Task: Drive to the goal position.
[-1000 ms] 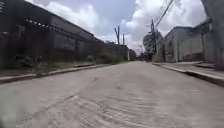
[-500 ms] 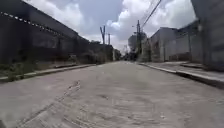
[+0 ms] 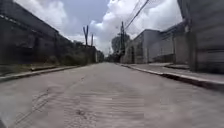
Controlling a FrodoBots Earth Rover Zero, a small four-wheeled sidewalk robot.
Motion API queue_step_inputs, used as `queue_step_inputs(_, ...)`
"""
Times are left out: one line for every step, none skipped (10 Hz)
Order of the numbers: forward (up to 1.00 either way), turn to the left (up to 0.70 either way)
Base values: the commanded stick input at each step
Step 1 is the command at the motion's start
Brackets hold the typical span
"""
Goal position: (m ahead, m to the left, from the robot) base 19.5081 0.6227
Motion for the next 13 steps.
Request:
queue_step_inputs(1.00, 0.00)
queue_step_inputs(1.00, 0.00)
queue_step_inputs(1.00, 0.00)
queue_step_inputs(1.00, 0.00)
queue_step_inputs(1.00, 0.00)
queue_step_inputs(1.00, 0.00)
queue_step_inputs(1.00, 0.00)
queue_step_inputs(1.00, 0.00)
queue_step_inputs(1.00, 0.00)
queue_step_inputs(1.00, 0.00)
queue_step_inputs(1.00, 0.00)
queue_step_inputs(1.00, 0.00)
queue_step_inputs(1.00, 0.00)
